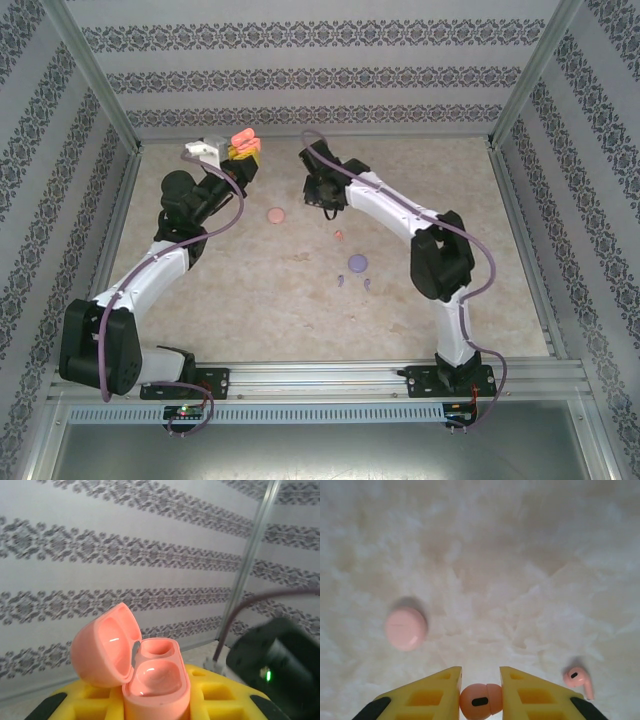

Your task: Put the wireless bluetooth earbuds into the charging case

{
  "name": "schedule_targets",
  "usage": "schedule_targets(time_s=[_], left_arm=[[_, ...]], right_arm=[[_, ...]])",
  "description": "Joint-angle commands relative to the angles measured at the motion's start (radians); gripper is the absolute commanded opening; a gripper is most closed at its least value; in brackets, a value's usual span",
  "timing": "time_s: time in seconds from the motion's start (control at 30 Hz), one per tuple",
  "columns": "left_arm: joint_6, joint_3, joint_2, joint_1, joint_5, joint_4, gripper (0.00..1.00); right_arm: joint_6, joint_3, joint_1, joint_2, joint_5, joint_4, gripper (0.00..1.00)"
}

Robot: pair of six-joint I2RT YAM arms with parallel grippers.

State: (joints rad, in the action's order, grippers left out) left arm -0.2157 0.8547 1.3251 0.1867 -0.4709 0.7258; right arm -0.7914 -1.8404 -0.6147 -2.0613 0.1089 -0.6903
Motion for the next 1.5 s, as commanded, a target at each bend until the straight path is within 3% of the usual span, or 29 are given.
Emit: schedule_targets(time_s=[0.0, 0.23, 0.5, 1.0, 1.23, 1.47], left_arm=[[0.106, 0.013, 0.007, 0.03, -0.113, 0.107, 0.0], [0.266, 0.061, 0.028, 0.095, -0.155, 0.045, 0.0], [0.382, 0.075, 0.065, 0.147, -0.098, 0.051, 0.0], [0.391, 0.091, 0.11, 0.2, -0.006, 0.146, 0.0], [0.398, 0.104, 0.112, 0.227, -0.002, 0.163, 0.0], [0.41, 0.112, 0.11, 0.243, -0.008, 0.153, 0.0]], right_arm=[[0.047, 0.001, 0.02, 0.091, -0.011, 0.039, 0.24], [0.094, 0.007, 0.061, 0.234, -0.036, 0.11, 0.24], [0.142, 0.108, 0.072, 0.409, -0.073, 0.288, 0.25], [0.189, 0.376, -0.012, 0.65, -0.107, 0.714, 0.25], [0.214, 0.492, -0.083, 0.67, -0.077, 0.964, 0.25], [0.192, 0.553, -0.107, 0.654, -0.059, 1.095, 0.25]])
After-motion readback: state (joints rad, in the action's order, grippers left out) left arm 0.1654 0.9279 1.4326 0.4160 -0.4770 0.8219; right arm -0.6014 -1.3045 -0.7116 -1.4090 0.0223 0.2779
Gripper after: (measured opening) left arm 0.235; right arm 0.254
